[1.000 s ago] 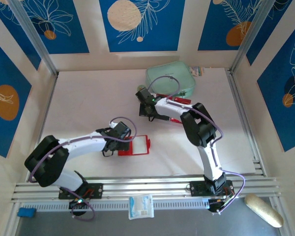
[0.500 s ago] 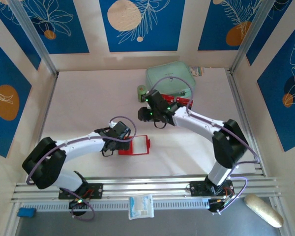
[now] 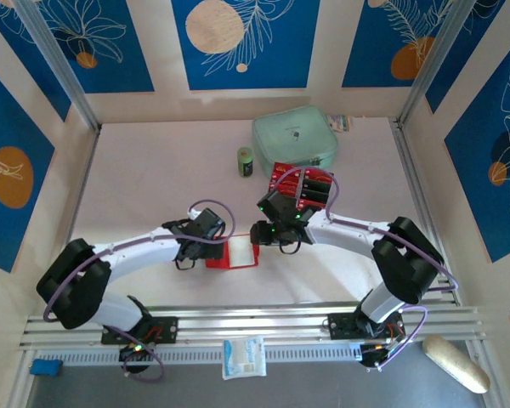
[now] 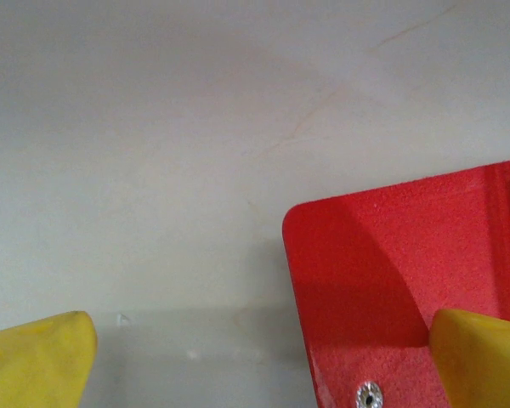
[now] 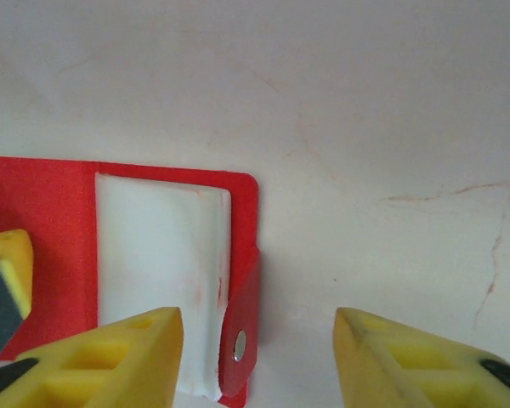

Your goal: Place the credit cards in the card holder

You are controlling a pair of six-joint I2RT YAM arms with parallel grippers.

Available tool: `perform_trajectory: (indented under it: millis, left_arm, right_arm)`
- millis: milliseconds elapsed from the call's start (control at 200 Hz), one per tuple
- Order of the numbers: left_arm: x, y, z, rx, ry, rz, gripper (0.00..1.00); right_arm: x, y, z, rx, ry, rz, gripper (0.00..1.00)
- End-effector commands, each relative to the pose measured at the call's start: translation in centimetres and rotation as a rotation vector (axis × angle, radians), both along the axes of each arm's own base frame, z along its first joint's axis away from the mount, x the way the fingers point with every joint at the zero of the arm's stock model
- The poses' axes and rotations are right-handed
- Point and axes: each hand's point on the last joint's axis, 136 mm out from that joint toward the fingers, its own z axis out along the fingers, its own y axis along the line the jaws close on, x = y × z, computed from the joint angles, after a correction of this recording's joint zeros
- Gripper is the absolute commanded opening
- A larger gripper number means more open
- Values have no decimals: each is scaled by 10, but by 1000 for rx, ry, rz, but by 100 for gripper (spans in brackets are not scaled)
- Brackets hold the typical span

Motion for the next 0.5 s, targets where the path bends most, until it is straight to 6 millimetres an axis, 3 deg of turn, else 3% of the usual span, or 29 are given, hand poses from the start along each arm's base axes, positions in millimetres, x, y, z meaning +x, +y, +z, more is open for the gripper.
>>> perform_trajectory:
  millis: [0, 230, 495]
  left_arm:
    - [4, -3, 13, -19, -12, 12, 100]
    - [9, -8, 23, -27, -19, -4, 100]
    - [14, -29, 47, -120, -37, -28, 100]
  right_arm:
    - [-3, 5, -12, 16, 27, -5, 42]
    - [-2, -13, -25, 0, 41, -37, 0]
    - [-11, -33, -21, 37, 35, -81, 0]
